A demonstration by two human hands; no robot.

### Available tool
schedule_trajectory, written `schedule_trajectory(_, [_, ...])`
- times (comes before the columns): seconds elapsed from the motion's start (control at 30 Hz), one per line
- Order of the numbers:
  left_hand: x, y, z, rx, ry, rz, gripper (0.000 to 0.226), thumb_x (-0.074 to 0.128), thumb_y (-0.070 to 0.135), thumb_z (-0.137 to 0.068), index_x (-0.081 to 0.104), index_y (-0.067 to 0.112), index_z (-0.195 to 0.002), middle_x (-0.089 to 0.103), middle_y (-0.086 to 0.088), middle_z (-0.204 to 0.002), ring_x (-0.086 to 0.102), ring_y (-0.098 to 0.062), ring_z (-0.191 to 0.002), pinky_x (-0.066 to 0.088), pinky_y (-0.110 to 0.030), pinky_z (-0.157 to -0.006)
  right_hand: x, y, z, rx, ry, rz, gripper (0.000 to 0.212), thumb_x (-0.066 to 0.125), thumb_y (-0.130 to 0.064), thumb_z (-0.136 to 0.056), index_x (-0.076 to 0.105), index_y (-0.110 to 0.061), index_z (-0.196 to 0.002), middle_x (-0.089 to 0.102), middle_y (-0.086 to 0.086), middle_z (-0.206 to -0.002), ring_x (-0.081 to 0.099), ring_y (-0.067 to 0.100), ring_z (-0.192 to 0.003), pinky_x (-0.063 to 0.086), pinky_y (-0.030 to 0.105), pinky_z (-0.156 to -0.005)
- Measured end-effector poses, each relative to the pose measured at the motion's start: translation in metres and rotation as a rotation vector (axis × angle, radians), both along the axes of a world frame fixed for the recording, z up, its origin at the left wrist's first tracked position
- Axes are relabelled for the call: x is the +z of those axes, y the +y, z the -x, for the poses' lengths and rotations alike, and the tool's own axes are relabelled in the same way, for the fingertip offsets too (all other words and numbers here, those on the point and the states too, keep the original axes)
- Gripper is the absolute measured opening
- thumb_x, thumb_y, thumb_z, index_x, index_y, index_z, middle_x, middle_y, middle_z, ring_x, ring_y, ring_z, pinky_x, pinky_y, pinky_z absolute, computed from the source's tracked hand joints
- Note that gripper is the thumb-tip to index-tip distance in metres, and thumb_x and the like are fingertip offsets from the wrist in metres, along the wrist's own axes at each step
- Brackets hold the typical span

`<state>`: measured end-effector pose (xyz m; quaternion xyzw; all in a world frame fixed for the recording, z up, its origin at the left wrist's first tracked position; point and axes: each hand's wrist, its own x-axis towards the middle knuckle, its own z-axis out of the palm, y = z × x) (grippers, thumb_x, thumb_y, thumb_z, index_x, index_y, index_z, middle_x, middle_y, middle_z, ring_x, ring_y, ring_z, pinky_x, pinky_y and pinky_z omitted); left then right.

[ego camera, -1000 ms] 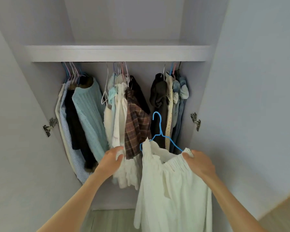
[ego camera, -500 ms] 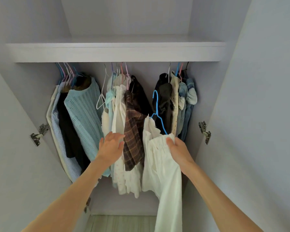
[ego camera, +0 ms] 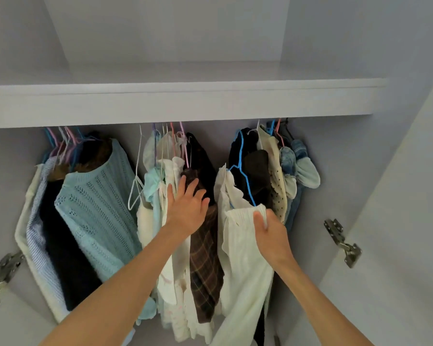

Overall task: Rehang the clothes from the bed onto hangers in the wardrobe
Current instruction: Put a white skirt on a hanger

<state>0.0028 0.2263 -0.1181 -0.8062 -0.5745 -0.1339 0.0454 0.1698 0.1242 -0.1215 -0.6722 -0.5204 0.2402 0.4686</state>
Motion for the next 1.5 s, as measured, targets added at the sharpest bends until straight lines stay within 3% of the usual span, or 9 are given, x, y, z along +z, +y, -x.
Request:
schedule_trajectory(0.13, [-0.003,0.034,0.005,0.024,-0.03,-0.103,0.038,0.035,0.032,-0.096,0.052,0.021,-0.128,0.019,0.0,-0.154,-0.004,-0.027,-0.143,-0.008,-0.057,-0.11,0.003,0.036,0.018,-0.033,0.02,-0.047,0.028,0.036,-0.023,-0.1,0.035,-0.024,-0.071,0.037,-0.005,-0.061,0.031,0.005,-0.048,0.035,0.015,-0.045])
schedule_trajectory(0.27, [-0.011,0.04,0.02,0.093,-0.191,-0.143,0.062,0.052,0.023,-0.086,0.03,0.022,-0.144,0.008,-0.011,-0.156,-0.005,-0.034,-0.143,-0.007,-0.062,-0.107,0.002,0.074,0.033,-0.047,-0.002,-0.077,0.02,0.036,-0.023,-0.1,0.048,-0.008,-0.092,0.044,-0.003,-0.068,0.04,0.006,-0.055,0.036,0.013,-0.049])
schedule_trajectory(0.43, [-0.014,0.038,0.036,0.13,-0.216,-0.046,0.07,0.045,0.028,-0.09,0.006,0.028,-0.148,-0.006,-0.002,-0.157,-0.011,-0.026,-0.143,-0.002,-0.06,-0.109,0.008,0.125,0.058,-0.078,-0.049,-0.16,0.034,0.037,-0.023,-0.1,0.049,0.002,-0.119,0.058,0.014,-0.106,0.057,0.023,-0.1,0.045,0.027,-0.082])
schedule_trajectory(0.57, [-0.013,0.037,0.042,0.109,-0.186,-0.037,0.069,0.039,0.024,-0.092,-0.002,0.028,-0.148,-0.012,0.002,-0.156,-0.011,-0.021,-0.143,-0.002,-0.055,-0.111,-0.003,0.132,0.082,-0.074,-0.077,-0.254,0.028,0.04,-0.021,-0.098,0.052,0.002,-0.108,0.056,0.01,-0.087,0.062,0.025,-0.083,0.049,0.03,-0.069])
schedule_trajectory(0.73, [-0.016,0.038,0.045,0.124,-0.241,-0.051,0.073,0.041,0.024,-0.092,-0.006,0.024,-0.148,-0.008,0.006,-0.156,-0.008,-0.018,-0.143,-0.004,-0.052,-0.112,0.008,0.145,0.081,-0.053,-0.115,-0.278,0.028,0.04,-0.019,-0.099,0.052,0.006,-0.106,0.051,0.008,-0.083,0.05,0.018,-0.075,0.034,0.021,-0.064])
schedule_trajectory(0.93, [-0.023,0.041,0.043,0.099,-0.256,-0.073,0.07,0.007,0.045,-0.082,-0.003,0.022,-0.148,-0.012,0.008,-0.153,-0.013,-0.012,-0.141,-0.007,-0.05,-0.111,0.014,0.165,0.072,-0.05,-0.264,-0.146,0.034,0.038,-0.023,-0.099,0.049,0.004,-0.116,0.062,0.021,-0.101,0.06,0.034,-0.094,0.038,0.027,-0.068])
schedule_trajectory(1.1, [-0.034,0.036,0.049,-0.029,-0.312,-0.109,0.071,0.021,0.039,-0.081,0.008,0.017,-0.148,-0.006,0.003,-0.153,-0.013,-0.013,-0.14,-0.013,-0.046,-0.11,0.008,0.162,0.09,0.075,-0.535,-0.069,0.036,0.034,-0.026,-0.1,0.046,0.0,-0.122,0.063,0.02,-0.104,0.061,0.034,-0.097,0.047,0.038,-0.077])
schedule_trajectory(1.33, [-0.036,0.032,0.052,-0.087,-0.364,-0.094,0.072,0.031,0.041,-0.083,0.009,0.016,-0.147,0.0,0.004,-0.155,-0.01,-0.009,-0.142,-0.011,-0.041,-0.114,0.019,0.162,0.106,0.298,-0.391,0.051,0.038,0.029,-0.029,-0.101,0.046,-0.002,-0.122,0.061,0.019,-0.11,0.055,0.033,-0.106,0.043,0.037,-0.084])
schedule_trajectory(1.5, [-0.034,0.026,0.059,-0.09,-0.261,-0.099,0.068,0.026,0.052,-0.089,0.004,0.02,-0.145,-0.002,0.003,-0.155,-0.007,-0.012,-0.143,-0.008,-0.041,-0.114,0.022,0.159,0.085,0.39,-0.469,0.057,0.037,0.034,-0.03,-0.1,0.049,-0.002,-0.119,0.052,0.015,-0.121,0.046,0.028,-0.116,0.039,0.041,-0.098])
